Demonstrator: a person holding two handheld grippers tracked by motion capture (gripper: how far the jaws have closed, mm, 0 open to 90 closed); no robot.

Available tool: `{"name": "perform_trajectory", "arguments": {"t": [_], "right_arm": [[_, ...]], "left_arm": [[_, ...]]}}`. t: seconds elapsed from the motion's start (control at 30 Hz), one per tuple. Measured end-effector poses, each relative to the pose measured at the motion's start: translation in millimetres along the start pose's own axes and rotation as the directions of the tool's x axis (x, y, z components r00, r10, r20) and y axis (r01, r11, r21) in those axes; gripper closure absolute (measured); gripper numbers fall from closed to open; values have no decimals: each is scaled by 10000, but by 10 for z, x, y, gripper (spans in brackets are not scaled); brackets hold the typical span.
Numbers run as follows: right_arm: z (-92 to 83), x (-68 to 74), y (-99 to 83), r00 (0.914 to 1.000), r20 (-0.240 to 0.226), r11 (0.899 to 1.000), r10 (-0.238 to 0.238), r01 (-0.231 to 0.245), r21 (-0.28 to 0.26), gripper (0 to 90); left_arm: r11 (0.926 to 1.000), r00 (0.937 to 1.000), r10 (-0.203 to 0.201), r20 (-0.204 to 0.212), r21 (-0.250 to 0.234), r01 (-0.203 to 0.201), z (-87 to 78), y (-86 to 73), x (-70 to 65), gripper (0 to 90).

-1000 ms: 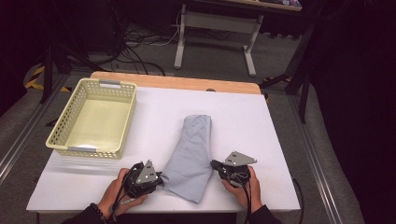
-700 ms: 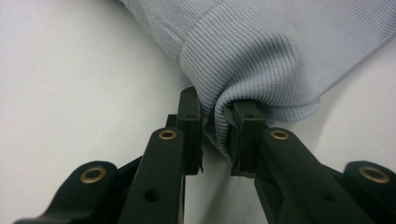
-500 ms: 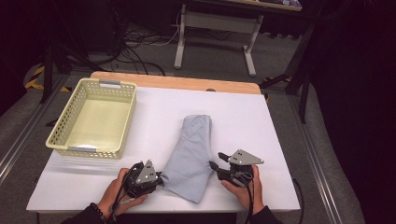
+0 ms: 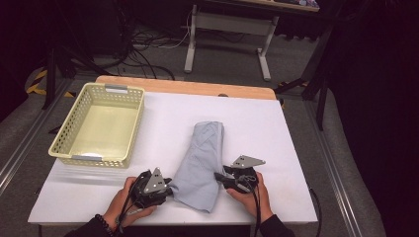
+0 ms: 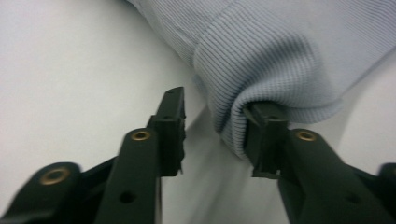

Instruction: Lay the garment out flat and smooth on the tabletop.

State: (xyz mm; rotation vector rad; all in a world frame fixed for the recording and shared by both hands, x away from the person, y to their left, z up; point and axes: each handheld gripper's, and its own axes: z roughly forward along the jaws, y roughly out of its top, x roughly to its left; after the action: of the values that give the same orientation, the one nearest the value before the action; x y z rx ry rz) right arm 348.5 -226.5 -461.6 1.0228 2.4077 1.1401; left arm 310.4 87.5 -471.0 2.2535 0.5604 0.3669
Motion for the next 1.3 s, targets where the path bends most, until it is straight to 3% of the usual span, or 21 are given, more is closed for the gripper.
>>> {"name": "perform_trajectory", "arguments": {"t": [0.1, 0.2, 0.33, 0.4, 0.43, 0.47, 0.5, 0.53, 0.57, 0.7, 0.8, 0.87, 0.93, 1.07, 1.2, 1.23, 1.27, 1.3], "right_arm": [[16, 24, 17, 9998, 3, 9998, -208, 208, -6, 683], [18, 54, 24, 9986, 167, 9987, -496, 498, -83, 726], [20, 53, 40, 9967, 289, 9970, -755, 759, -128, 748], [31, 32, 58, 9957, 389, 9963, -839, 847, -173, 754], [42, 15, 74, 9949, 447, 9956, -907, 916, -205, 755], [60, -13, 94, 9935, 538, 9945, -1000, 1014, -255, 755], [60, -13, 94, 9935, 538, 9945, -1000, 1014, -255, 755], [83, -47, 118, 9925, 605, 9937, -1059, 1079, -310, 754], [94, -61, 131, 9909, 670, 9923, -1168, 1193, -342, 754], [123, -112, 166, 9884, 888, 9906, -1234, 1279, -478, 729], [111, -113, 164, 9874, 1037, 9904, -1197, 1261, -569, 693], [49, -98, 166, 9812, 1510, 9892, -1202, 1313, -657, 635], [18, -101, 166, 9801, 1588, 9887, -1187, 1315, -726, 636], [-134, -150, 150, 9771, 1984, 9892, -765, 992, -1075, 623], [-257, -124, 157, 9731, 2191, 9838, -710, 1046, -1459, 664], [-289, -112, 162, 9717, 2242, 9814, -743, 1112, -1565, 688], [-376, -71, 178, 9734, 2144, 9727, -814, 1244, -1958, 772], [-376, -71, 178, 9734, 2144, 9727, -814, 1244, -1958, 772]], "left_arm": [[9994, 9984, -327, -460, 54, 330, 10, 7, 20, 473], [9988, 9973, -472, -566, 83, 477, 14, 12, 30, 415], [9981, 9978, -610, -242, 91, 612, 21, 24, 34, 413], [9991, 9991, -424, 96, 93, 423, 39, 47, 7, 418], [9994, 9992, -331, 210, 88, 330, 46, 57, -10, 436], [9998, 9992, -196, 340, 66, 194, 58, 73, -37, 511], [10000, 9989, -54, 463, 78, 51, 66, 90, -60, 511], [9999, 9982, 74, 599, 91, -80, 76, 107, -81, 607], [9995, 9970, 299, 719, 101, -307, 90, 133, -118, 638], [9992, 9960, 379, 813, 112, -389, 97, 143, -141, 741], [9987, 9960, 493, 749, 124, -503, 89, 141, -157, 777], [9983, 9959, 548, 725, 135, -560, 83, 138, -162, 801], [9975, 9955, 687, 648, 108, -695, 76, 131, -179, 810], [9973, 9949, 729, 692, 73, -736, 63, 120, -201, 816], [9967, 9945, 803, 677, 66, -809, 57, 118, -216, 816], [9965, 9944, 825, 665, 95, -833, 53, 115, -222, 816], [9961, 9938, 881, 673, 27, -885, 54, 112, -227, 816], [9961, 9938, 881, 673, 27, -885, 54, 112, -227, 816]]}}
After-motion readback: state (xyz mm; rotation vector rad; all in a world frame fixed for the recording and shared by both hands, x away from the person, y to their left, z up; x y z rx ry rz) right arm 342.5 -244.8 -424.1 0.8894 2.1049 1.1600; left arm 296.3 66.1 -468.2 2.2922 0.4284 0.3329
